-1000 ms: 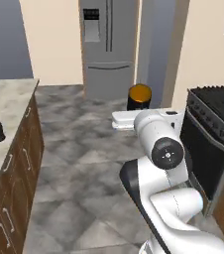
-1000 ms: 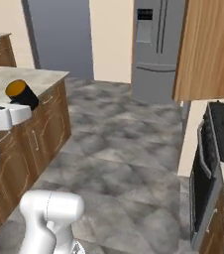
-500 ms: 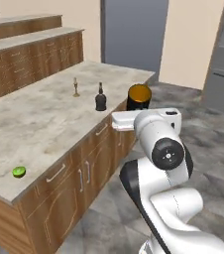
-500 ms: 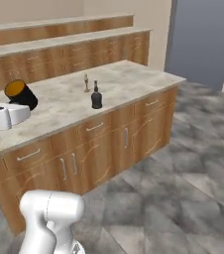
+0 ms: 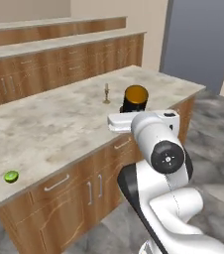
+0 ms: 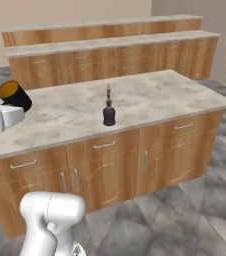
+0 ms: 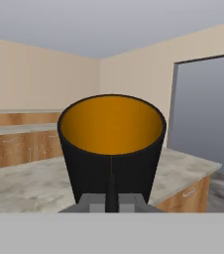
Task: Open the cabinet directly in front. Then move the liquor and the mug to the dining counter with the candle on it.
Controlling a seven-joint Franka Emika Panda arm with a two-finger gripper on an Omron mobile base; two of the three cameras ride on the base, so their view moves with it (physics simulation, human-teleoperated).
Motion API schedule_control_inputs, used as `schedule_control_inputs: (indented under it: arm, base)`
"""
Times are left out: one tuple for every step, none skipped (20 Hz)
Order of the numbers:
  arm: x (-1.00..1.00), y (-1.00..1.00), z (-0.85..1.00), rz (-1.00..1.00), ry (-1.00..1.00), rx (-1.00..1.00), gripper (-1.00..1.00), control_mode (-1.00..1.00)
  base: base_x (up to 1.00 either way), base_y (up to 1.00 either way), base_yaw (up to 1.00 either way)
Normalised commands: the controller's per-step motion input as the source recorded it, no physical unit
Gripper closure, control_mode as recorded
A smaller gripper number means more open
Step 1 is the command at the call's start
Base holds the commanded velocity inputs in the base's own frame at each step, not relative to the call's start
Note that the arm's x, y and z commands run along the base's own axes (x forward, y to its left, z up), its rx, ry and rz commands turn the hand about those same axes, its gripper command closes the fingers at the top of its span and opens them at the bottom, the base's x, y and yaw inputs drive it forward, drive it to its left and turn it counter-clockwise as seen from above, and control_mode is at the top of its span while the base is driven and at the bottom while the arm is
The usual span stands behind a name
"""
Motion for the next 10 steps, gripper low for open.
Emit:
schedule_control_inputs:
  arm:
    - [0.00, 0.00, 0.00, 0.00, 0.00, 0.00, 1.00, 1.00]
    - [0.00, 0.00, 0.00, 0.00, 0.00, 0.00, 1.00, 1.00]
    - [0.00, 0.00, 0.00, 0.00, 0.00, 0.00, 1.00, 1.00]
    - [0.00, 0.00, 0.00, 0.00, 0.00, 0.00, 1.00, 1.00]
    - [0.00, 0.00, 0.00, 0.00, 0.00, 0.00, 1.00, 1.00]
    - [0.00, 0.00, 0.00, 0.00, 0.00, 0.00, 1.00, 1.00]
    - [0.00, 0.00, 0.00, 0.00, 0.00, 0.00, 1.00, 1.00]
    - [0.00, 0.00, 0.00, 0.00, 0.00, 0.00, 1.00, 1.00]
    - [0.00, 0.00, 0.00, 0.00, 0.00, 0.00, 1.00, 1.00]
    - [0.00, 0.00, 0.00, 0.00, 0.00, 0.00, 1.00, 1.00]
  base:
    - [0.64, -1.00, 0.33]
    - [0.66, -1.00, 0.31]
    - [0.66, -1.00, 0.29]
    - [0.59, -1.00, 0.27]
    - [0.59, -1.00, 0.27]
    - [0.59, -1.00, 0.27]
    - [0.61, -1.00, 0.28]
    - [0.63, -1.00, 0.29]
    - [0.65, -1.00, 0.29]
    - [0.66, -1.00, 0.29]
